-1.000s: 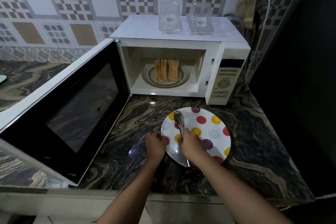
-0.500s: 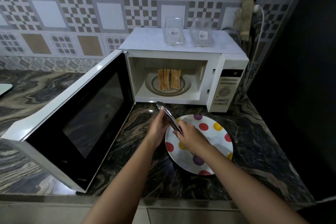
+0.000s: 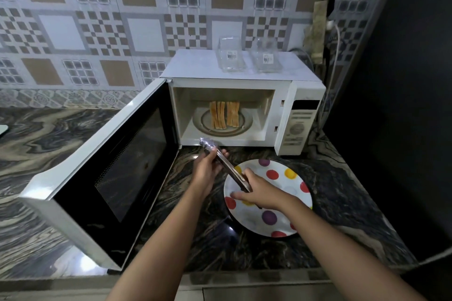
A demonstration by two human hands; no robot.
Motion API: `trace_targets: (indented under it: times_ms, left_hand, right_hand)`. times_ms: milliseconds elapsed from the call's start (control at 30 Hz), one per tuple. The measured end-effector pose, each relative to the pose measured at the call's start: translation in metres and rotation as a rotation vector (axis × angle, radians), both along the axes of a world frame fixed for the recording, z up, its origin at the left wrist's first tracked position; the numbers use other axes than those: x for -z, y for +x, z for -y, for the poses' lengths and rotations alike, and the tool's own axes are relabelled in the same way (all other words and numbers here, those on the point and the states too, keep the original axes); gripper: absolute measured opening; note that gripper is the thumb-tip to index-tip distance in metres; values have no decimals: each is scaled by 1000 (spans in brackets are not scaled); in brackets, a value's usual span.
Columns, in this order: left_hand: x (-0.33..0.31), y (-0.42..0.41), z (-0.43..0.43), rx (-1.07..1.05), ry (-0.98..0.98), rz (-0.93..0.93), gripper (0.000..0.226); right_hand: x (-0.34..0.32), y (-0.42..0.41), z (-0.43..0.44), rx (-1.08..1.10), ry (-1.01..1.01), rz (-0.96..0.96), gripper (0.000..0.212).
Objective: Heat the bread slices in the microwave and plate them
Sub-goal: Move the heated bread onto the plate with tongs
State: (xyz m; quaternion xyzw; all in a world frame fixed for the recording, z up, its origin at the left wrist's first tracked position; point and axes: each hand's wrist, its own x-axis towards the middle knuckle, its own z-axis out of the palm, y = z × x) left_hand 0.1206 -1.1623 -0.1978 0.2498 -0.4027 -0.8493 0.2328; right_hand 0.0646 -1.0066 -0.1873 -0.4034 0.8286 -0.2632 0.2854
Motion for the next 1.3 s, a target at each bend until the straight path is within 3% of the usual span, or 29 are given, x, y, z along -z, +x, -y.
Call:
trace_targets:
  times_ms: [400, 567, 700, 867, 1167, 1300]
  left_hand:
    - [-7, 4, 9, 105, -171, -40, 14]
    - [-8, -2, 27, 57, -388, 104, 13]
    - [24, -5, 51, -33, -613, 374, 15]
    - [55, 20, 44, 120, -1001, 696, 31]
    - [100, 16, 50, 289, -1524, 871, 54]
    - [106, 17, 54, 268, -1604, 853, 55]
  right_hand:
    - [9, 14, 16, 265, -317, 408, 25]
    - [12, -5, 21, 285, -296, 278, 21]
    - [11, -25, 37, 309, -245, 37, 24]
    - [0, -49, 72, 478, -122, -132, 26]
    - [-2, -76, 127, 499, -12, -158, 58]
    - [-1, -84, 141, 533, 8, -197, 67]
